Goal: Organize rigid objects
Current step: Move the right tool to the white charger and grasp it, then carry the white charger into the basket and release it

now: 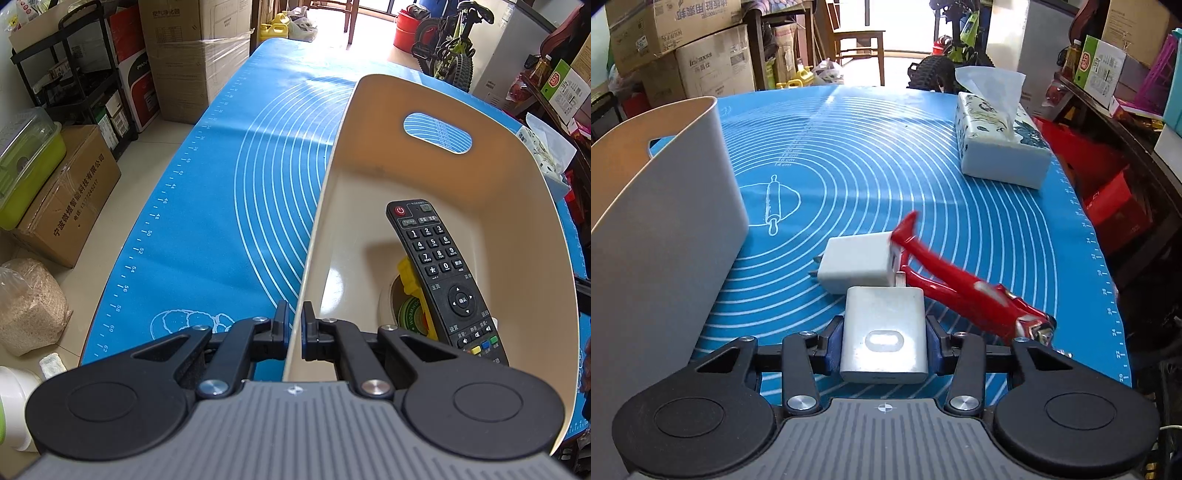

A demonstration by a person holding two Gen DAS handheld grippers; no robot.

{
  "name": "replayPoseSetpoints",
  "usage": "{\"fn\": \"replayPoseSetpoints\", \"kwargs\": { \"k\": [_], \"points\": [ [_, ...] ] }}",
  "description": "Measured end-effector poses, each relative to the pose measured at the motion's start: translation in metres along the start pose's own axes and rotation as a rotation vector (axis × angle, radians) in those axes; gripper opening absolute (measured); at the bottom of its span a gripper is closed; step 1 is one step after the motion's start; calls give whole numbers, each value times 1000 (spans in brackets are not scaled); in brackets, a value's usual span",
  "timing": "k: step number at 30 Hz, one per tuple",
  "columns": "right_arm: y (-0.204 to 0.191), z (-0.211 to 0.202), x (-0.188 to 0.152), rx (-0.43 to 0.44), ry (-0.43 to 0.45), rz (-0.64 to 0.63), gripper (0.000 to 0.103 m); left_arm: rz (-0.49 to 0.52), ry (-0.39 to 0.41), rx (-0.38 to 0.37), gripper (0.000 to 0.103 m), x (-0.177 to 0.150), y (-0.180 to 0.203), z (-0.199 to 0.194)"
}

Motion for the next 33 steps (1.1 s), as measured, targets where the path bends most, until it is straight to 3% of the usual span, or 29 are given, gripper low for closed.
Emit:
{"fn": "replayPoseSetpoints", "kwargs": {
  "k": [23, 33],
  "points": [
    [-14, -39, -1, 51, 18, 19, 51, -2, -1, -1, 8, 0, 0, -1],
    [-30, -81, 27, 98, 90, 4, 51, -4, -2, -1, 8, 0, 0, 0]
  ]
}}
Point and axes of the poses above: each gripper's, at about its wrist camera, not at the fingertips, and z roughly the way its jaws point, y to its right, x to its top, the point moved 7 cm from there along z, roughly the way its jaws point, and after that the axes turned 6 degrees about x, right-handed, at the moved point
